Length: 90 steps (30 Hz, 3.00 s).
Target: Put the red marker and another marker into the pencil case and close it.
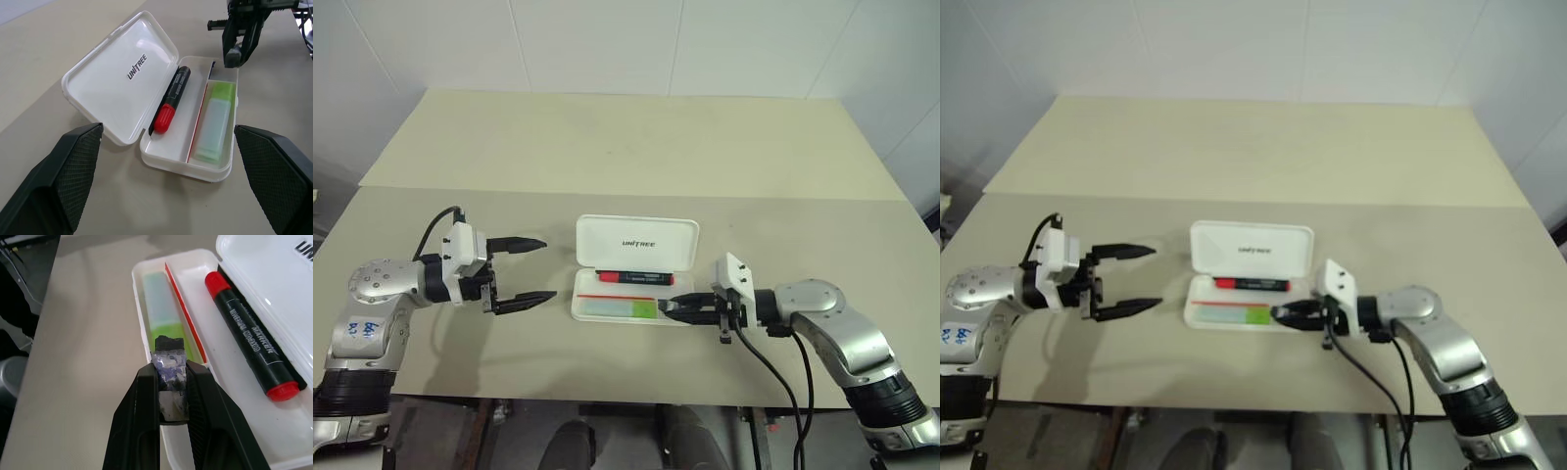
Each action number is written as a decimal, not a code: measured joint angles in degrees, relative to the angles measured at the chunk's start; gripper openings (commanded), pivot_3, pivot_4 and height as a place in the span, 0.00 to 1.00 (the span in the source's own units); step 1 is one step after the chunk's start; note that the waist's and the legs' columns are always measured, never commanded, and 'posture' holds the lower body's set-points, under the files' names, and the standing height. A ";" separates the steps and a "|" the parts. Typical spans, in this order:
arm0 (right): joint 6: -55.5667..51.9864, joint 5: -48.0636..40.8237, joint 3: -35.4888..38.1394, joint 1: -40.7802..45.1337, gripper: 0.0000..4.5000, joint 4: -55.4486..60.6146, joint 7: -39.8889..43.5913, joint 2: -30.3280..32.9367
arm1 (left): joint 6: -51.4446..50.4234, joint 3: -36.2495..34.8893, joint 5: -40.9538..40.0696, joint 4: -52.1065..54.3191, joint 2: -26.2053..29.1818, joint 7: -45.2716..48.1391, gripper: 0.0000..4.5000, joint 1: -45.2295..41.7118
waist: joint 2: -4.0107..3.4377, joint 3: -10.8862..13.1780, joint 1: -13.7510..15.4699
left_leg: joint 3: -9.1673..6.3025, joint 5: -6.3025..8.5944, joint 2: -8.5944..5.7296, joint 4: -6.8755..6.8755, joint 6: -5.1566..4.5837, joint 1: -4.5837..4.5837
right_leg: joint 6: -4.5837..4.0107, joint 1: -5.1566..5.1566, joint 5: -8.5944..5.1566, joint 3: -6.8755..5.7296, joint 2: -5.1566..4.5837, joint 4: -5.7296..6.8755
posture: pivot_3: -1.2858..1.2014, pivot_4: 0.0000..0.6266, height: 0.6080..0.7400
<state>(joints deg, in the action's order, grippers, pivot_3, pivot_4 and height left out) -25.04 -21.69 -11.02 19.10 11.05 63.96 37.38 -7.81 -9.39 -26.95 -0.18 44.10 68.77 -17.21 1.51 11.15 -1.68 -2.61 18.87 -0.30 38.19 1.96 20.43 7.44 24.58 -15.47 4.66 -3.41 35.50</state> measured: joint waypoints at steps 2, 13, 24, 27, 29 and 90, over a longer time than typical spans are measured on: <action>0.51 0.64 -0.07 0.14 0.08 -0.89 0.11 -0.09 | -0.39 0.24 0.00 0.34 -0.19 -0.40 1.00 0.01 | 0.00 0.00 0.03 | -0.01 0.00 0.00 0.00 0.00 0.00 | 0.00 0.00 0.00 0.01 -0.01 -0.01 | 0.52 0.24 1.00; 2.72 2.82 -0.22 1.03 0.08 -4.65 1.20 -0.13 | -1.42 0.44 -0.01 1.95 -0.33 -1.57 1.00 0.24 | 0.00 0.00 -0.02 | -0.01 0.00 0.00 0.00 0.00 0.00 | 0.00 0.00 0.00 0.02 -0.01 0.00 | 0.52 0.24 1.00; 5.06 3.54 -0.11 2.91 0.96 -5.61 2.08 -0.37 | -1.80 0.46 -0.01 1.92 -0.34 -1.62 1.00 0.05 | 0.00 0.00 -0.02 | -0.01 0.00 0.00 -0.01 0.00 0.00 | -0.01 0.00 0.00 0.00 -0.01 -0.02 | 0.52 0.24 1.00; 5.07 3.19 0.16 3.12 0.99 -5.53 2.28 -0.37 | -1.80 0.46 -0.01 1.88 -0.35 -1.60 1.00 -0.07 | 0.00 0.00 0.00 | -0.02 0.00 0.00 -0.02 0.00 0.00 | -0.01 0.00 0.00 0.00 -0.01 -0.03 | 0.52 0.24 1.00; 4.71 1.82 0.66 3.10 0.99 -4.76 2.24 -0.38 | -1.80 0.48 -0.01 1.83 -0.35 -1.58 1.00 -0.17 | 0.00 0.00 -0.01 | -0.03 0.00 0.00 -0.02 0.00 0.00 | -0.01 0.00 0.00 0.01 -0.02 -0.03 | 0.52 0.24 1.00; -1.17 -10.17 24.39 -12.09 1.00 12.27 -8.11 7.86 | -10.85 8.88 8.37 -18.54 -14.40 -16.67 0.01 -16.78 | 0.04 0.02 0.27 | 0.03 -0.01 -0.04 -0.05 0.02 0.01 | 0.02 -0.06 0.01 -0.02 0.02 -0.08 | 0.52 0.24 1.00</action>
<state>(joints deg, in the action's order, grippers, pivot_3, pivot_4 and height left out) -26.20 -31.87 13.38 7.01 23.32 55.84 45.24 -18.66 -0.51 -18.58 -18.71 29.70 52.10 -33.99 1.55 11.16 -1.41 -2.58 18.86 -0.34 38.14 1.98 20.44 7.46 24.52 -15.46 4.64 -3.39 35.42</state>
